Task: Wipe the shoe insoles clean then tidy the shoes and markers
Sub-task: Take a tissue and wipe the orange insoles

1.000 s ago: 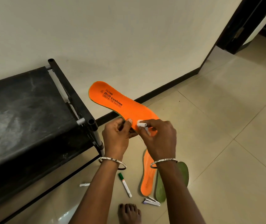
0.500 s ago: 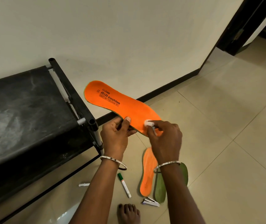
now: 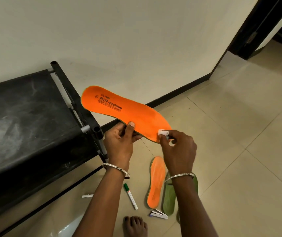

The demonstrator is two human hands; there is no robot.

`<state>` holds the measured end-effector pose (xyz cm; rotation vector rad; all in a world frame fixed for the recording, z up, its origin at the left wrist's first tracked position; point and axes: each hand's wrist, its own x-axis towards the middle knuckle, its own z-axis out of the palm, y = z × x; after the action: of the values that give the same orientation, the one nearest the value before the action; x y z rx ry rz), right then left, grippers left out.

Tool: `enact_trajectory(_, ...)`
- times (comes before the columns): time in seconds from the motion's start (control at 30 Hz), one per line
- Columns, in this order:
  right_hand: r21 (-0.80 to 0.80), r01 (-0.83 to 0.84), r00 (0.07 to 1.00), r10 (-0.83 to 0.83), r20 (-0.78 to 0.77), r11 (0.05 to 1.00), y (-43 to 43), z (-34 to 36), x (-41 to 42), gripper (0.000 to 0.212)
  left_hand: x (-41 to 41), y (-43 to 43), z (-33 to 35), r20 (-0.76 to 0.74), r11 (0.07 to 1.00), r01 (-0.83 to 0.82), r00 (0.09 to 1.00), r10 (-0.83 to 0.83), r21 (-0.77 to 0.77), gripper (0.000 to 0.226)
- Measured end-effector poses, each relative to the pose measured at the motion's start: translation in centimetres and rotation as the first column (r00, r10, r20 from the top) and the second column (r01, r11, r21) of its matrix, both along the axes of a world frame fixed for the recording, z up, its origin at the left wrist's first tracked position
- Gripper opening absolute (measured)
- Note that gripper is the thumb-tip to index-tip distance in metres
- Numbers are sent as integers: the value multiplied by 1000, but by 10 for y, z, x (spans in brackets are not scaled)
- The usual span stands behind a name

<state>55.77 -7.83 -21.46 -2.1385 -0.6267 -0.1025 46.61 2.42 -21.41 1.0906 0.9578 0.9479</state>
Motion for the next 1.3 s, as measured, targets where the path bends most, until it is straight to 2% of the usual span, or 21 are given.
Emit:
enact_trajectory(0.1, 17, 68, 997, -67, -37, 998, -1, -2, 3, 12, 1, -1, 0, 8, 1000, 9, 1000, -9, -16, 19)
enact_trajectory(0.23, 94, -99, 995, 100, -5, 991, 19, 11, -26, 7, 5, -4, -5, -72, 995, 65, 996, -60, 71, 12)
enact_trajectory(0.3, 66, -147, 989, 145, 34, 987, 21, 12, -30, 7, 3, -4, -6, -91, 992, 87, 993, -79, 90, 13)
enact_trajectory(0.47, 13, 6, 1000, -6, 26, 1000, -3, -2, 8, 10, -1, 1, -1, -6, 999, 43, 999, -43, -28, 14)
enact_trajectory(0.57, 46, 46, 998, -44, -41, 998, -7, -3, 16, 13, 0, 3, -2, -20, 997, 67, 998, -67, -27, 15)
enact_trajectory(0.8, 127, -8, 949, 48, -313, 992, -8, 10, 17, 19, -1, 3, -2, -119, 981, 192, 975, -186, 38, 11)
enact_trajectory(0.83, 139, 15, 940, 33, -338, 990, -8, 11, 17, 20, -1, 2, -1, -82, 985, 175, 981, -175, -1, 7)
enact_trajectory(0.9, 181, 84, 934, -15, -357, 980, -6, 12, 14, 18, 1, -1, 3, 45, 978, 133, 991, -128, -159, 21)
enact_trajectory(1.0, 260, 193, 930, -92, -357, 946, 0, 15, 8, 15, 4, -6, 9, 218, 915, 148, 974, -68, -374, 30)
enact_trajectory(1.07, 312, 229, 918, -98, -383, 922, 2, 15, 7, 17, 5, -7, 9, 214, 894, 175, 972, -91, -413, 27)
enact_trajectory(1.17, 346, 251, 889, -74, -451, 904, 1, 12, 8, 17, 3, -7, 9, 115, 897, 187, 981, -153, -400, 24)
enact_trajectory(1.3, 319, 191, 895, -31, -444, 928, 2, 9, 7, 18, 0, -7, 10, 115, 870, 168, 985, -129, -463, 15)
